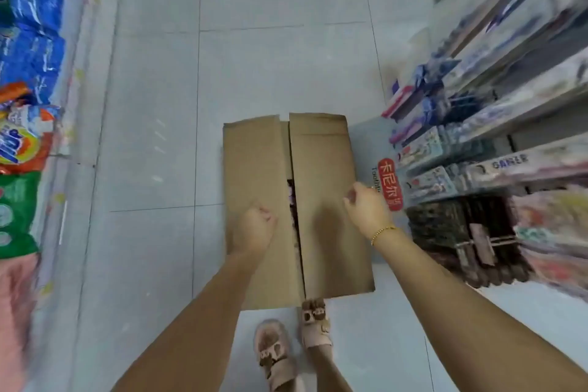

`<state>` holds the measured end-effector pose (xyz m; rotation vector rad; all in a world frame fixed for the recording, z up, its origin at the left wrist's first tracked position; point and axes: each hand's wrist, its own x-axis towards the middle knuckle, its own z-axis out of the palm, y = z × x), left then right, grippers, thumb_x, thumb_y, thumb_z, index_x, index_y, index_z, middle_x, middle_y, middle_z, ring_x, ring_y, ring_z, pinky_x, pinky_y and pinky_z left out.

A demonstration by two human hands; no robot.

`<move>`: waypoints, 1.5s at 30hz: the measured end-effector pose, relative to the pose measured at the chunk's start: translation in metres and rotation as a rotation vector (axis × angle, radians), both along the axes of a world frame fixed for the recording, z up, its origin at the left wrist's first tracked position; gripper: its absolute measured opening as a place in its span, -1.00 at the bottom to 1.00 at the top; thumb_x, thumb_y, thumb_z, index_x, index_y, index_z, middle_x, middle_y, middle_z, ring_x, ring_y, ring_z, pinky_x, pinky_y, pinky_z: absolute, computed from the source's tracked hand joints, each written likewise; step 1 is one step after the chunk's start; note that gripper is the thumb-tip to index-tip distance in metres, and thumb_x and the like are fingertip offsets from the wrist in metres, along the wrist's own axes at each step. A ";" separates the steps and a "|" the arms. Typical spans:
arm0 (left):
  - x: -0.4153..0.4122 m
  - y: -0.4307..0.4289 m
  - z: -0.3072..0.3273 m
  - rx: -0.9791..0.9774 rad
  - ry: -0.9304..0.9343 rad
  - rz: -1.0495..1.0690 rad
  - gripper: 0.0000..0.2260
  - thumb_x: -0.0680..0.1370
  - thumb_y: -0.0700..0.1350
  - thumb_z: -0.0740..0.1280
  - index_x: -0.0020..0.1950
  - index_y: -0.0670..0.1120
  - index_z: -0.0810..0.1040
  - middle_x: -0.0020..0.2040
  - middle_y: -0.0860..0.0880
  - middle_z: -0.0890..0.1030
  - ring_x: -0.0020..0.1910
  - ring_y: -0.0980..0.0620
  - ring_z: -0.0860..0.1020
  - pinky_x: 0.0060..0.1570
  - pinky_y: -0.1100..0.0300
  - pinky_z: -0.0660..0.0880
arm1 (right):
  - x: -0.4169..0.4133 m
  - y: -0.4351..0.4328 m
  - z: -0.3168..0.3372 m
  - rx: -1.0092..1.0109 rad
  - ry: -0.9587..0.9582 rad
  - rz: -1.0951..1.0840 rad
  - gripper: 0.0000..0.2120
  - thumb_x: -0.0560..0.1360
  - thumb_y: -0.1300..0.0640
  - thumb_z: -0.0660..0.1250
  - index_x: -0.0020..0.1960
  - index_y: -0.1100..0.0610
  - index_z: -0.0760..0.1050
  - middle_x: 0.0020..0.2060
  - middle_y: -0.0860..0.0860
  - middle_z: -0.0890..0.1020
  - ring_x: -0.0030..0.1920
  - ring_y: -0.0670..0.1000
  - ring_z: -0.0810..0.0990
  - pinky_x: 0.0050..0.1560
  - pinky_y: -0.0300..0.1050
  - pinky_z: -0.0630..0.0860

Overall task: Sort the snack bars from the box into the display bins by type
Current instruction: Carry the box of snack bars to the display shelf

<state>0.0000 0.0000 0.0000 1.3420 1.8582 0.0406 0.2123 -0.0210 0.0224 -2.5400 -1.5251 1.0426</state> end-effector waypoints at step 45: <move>-0.077 0.031 -0.037 0.040 -0.106 0.117 -0.61 0.58 -0.13 0.26 0.40 0.04 0.41 -0.09 -0.07 0.61 -0.17 -0.03 0.54 -0.12 0.10 0.50 | 0.009 0.019 -0.072 -0.040 -0.192 -0.245 -0.81 0.53 0.31 0.24 0.14 0.32 0.47 0.02 0.27 0.59 0.02 0.25 0.58 -0.05 0.00 0.50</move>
